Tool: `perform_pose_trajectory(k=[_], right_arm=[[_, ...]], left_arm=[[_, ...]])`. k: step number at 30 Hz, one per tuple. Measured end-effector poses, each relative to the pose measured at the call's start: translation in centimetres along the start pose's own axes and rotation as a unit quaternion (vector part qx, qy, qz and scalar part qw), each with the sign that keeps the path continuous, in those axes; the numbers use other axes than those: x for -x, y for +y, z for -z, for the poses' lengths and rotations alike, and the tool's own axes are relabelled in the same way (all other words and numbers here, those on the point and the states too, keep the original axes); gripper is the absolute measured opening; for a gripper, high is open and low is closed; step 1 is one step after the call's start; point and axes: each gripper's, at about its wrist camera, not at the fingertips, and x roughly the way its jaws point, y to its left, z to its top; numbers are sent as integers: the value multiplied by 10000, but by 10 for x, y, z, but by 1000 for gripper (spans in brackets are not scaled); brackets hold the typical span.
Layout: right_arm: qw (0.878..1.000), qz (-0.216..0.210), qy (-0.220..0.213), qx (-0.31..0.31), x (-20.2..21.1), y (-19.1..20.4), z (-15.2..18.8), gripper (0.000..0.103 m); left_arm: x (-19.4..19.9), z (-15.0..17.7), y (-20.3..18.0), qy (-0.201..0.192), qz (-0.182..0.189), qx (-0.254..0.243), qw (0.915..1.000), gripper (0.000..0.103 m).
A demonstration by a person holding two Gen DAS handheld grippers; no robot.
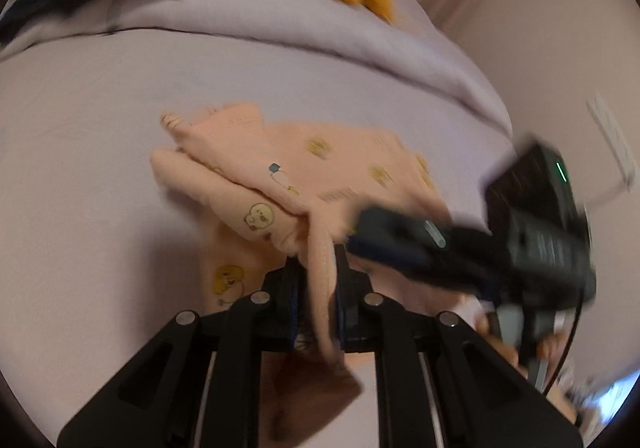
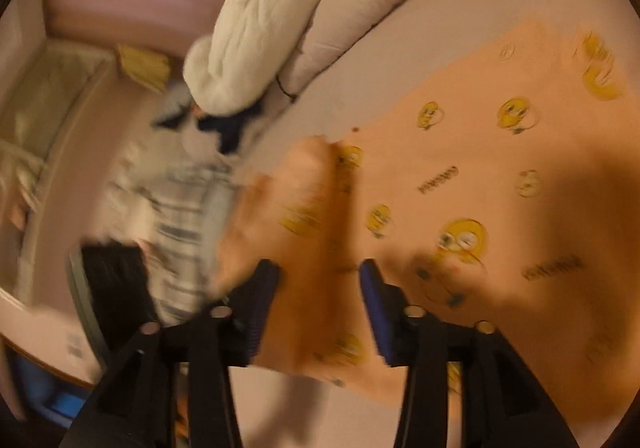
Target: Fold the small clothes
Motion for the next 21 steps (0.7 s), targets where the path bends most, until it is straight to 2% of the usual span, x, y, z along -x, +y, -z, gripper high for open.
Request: perform_pose_trajectory(k=[2, 3, 6, 9, 11, 17, 19, 20, 21], right_arm=[[9992, -205, -10, -351, -4, -13, -4, 50], [9987, -234, -59, -459, -3, -20, -4, 51], [9973, -175, -152, -700, 1, -35, -2, 52], [9962, -187, -188, -831, 17, -49, 2, 52], [9972, -132, -177, -714, 20, -48, 0, 52], [9985, 532, -17, -148, -5, -31, -10, 52], [9965, 836, -78, 37, -11, -29, -10, 39], [9952, 972, -86, 102, -15, -27, -11, 25], [9922, 1230, -85, 189, -20, -25, -12, 15]], left_arm=[[-18, 3, -15, 225, 82, -243, 9994, 19], [-25, 5, -18, 309, 200, -252, 9990, 17], [-42, 11, -22, 601, 763, -118, 9952, 19], [-45, 20, -25, 593, 579, -297, 9961, 19], [-40, 24, -20, 594, 655, -226, 9958, 19], [-3, 45, 1, 309, 769, 55, 9965, 19], [10, 52, 11, 219, 694, 171, 9972, 20], [17, 57, 17, 166, 662, 234, 9974, 21], [23, 60, 21, 130, 624, 279, 9976, 23]])
